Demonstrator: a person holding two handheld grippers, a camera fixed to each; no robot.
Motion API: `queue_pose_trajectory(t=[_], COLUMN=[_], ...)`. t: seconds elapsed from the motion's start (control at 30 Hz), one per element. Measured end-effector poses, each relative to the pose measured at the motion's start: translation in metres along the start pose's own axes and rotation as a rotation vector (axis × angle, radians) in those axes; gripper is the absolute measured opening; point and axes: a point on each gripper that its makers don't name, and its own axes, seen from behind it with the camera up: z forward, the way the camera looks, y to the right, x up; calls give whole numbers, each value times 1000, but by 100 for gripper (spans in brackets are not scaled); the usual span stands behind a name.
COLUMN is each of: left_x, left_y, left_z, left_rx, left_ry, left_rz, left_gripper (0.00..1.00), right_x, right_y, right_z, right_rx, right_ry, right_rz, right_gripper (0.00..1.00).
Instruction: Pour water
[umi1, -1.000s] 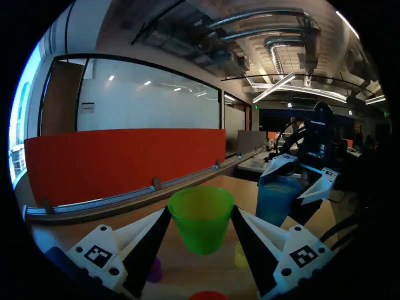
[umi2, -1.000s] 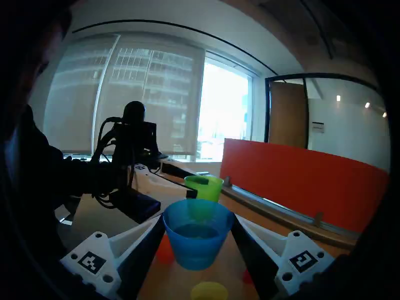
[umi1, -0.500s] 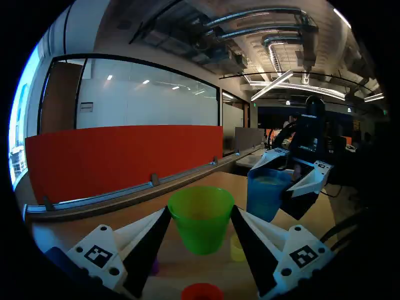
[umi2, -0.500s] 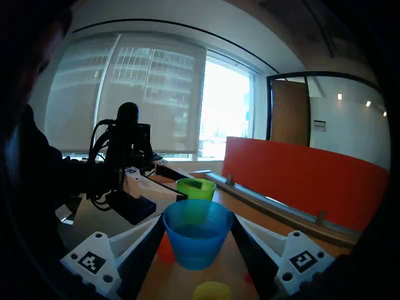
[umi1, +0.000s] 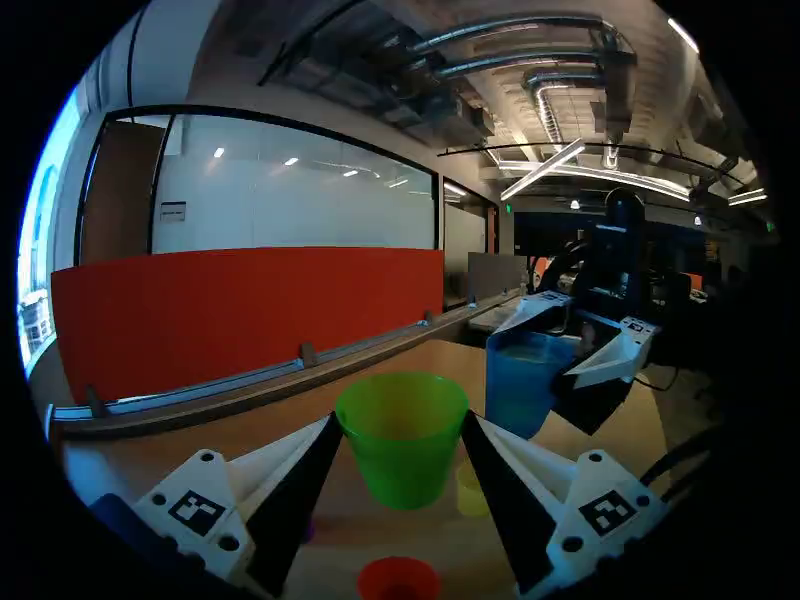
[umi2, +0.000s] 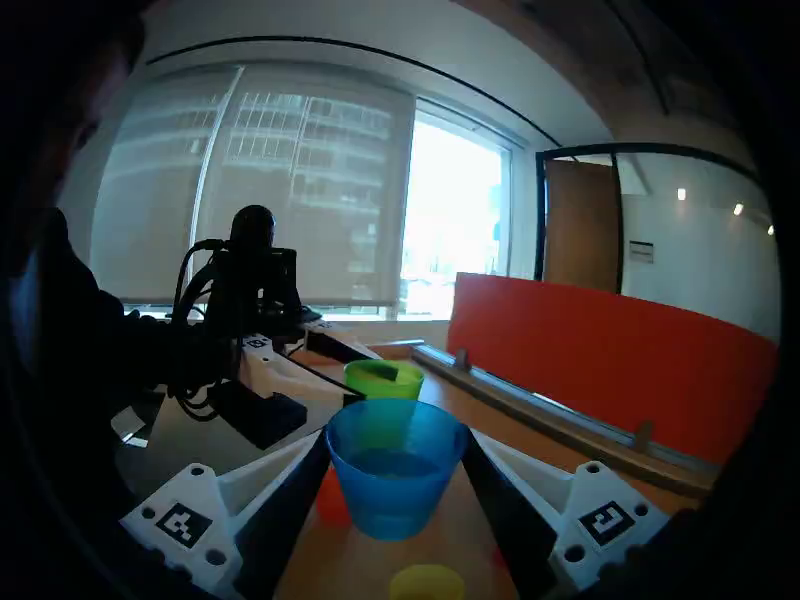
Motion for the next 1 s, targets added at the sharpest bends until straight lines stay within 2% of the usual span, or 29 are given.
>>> queue_pose_trajectory(t=[0.47, 1.0], left_x=[-11, -17], left_y=[7, 11], left_z=[-11, -26], left_rx=[0, 17], left_ry=[-17, -4], left_rz=[4, -12], left_gripper=[87, 87], right_x=[2, 6], right_y=[1, 6], right_z=[1, 5], right_rx=[8, 20], right_ry=[-23, -57], right_rz=[-41, -121], right_gripper=[92, 92])
